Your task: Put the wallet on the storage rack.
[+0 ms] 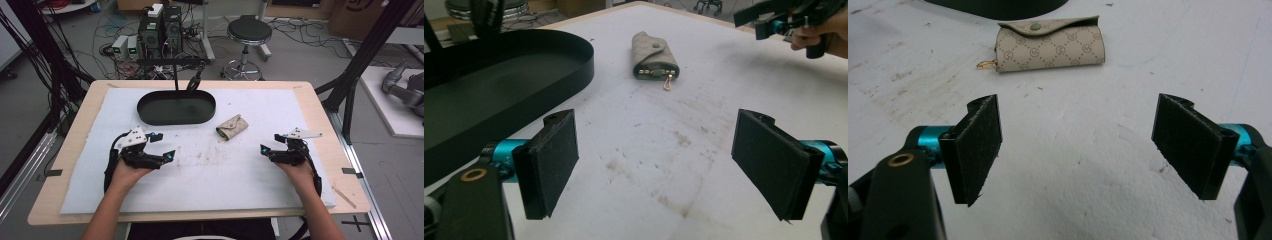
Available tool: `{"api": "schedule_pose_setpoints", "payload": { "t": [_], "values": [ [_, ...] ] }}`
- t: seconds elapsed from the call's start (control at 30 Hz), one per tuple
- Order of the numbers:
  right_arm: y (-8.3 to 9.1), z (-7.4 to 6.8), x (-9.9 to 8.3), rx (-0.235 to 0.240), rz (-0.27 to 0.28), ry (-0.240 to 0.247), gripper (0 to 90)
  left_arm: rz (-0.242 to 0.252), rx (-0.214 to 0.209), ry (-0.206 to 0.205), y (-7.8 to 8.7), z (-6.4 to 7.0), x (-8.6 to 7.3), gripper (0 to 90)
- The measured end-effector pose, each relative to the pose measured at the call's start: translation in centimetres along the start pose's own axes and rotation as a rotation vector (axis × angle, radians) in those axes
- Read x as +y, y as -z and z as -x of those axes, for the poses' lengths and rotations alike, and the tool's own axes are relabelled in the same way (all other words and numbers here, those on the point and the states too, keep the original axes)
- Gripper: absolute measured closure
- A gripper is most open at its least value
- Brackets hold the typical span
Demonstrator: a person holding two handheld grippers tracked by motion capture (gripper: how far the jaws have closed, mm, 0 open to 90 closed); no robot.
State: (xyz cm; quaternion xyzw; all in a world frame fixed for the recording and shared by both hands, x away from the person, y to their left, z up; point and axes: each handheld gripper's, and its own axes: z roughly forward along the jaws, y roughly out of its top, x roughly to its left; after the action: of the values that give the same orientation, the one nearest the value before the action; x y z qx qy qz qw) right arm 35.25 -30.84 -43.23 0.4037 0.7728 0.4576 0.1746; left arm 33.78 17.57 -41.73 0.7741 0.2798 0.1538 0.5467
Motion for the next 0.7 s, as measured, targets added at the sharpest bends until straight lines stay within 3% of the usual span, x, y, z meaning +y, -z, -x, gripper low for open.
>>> {"api": "schedule_pose_setpoints", "payload": {
  "t": [0.3, 0.7],
  "values": [
    [0.8, 0.5, -0.4, -0.029, 0.017, -0.008, 20.5, -0.040, -0.057, -0.034, -5.6, 0.4, 3.2, 18.7],
    [0.7, 0.2, -0.4, -0.021, 0.010, -0.001, 20.5, -0.075, -0.082, -0.042, -10.5, 0.9, 4.9, 18.6]
  ]
}}
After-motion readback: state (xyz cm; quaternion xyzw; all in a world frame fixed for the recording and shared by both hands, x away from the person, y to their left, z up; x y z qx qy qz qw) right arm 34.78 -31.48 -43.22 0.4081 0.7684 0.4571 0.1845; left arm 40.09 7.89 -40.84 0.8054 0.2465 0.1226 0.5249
